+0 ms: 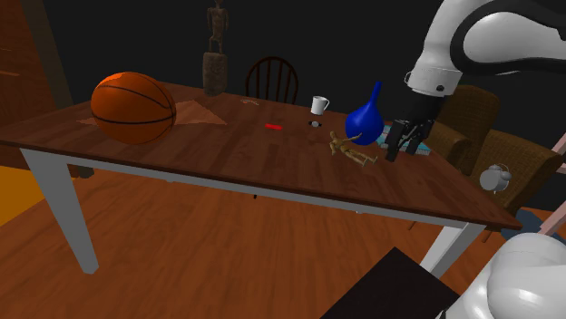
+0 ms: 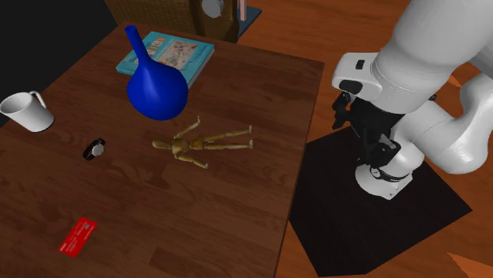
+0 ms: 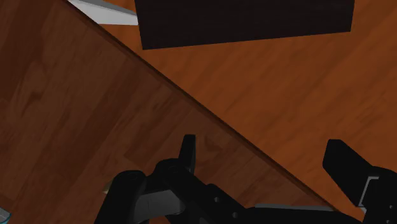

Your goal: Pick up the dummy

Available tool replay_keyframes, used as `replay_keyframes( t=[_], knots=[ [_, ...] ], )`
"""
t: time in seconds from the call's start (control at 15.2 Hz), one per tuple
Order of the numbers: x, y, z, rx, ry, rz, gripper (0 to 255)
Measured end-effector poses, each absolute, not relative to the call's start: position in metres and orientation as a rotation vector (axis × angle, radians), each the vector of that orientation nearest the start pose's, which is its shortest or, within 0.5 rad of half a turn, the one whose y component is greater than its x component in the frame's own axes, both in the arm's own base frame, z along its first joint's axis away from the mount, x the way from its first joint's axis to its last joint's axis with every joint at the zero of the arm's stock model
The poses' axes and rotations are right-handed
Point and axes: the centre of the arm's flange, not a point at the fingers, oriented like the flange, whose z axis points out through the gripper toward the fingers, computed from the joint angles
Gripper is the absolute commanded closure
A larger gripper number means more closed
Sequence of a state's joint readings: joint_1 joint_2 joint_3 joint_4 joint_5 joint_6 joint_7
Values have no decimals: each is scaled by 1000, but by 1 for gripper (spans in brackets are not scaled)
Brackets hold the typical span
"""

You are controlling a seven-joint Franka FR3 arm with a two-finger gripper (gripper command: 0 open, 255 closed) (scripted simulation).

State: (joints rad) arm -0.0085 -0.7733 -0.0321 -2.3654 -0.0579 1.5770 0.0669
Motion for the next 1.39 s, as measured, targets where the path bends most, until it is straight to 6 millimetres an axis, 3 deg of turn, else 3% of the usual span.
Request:
replay_keyframes(
  t=[0.13, 0.4, 1.12, 1.39],
  knots=[
    [315, -26, 581, -3170, 162, 26, 0],
    [351, -55, 569, -3143, 220, 44, 0],
    [462, -158, 522, -3054, 396, 101, 0],
    [494, -195, 503, -3018, 459, 122, 0]
  ],
)
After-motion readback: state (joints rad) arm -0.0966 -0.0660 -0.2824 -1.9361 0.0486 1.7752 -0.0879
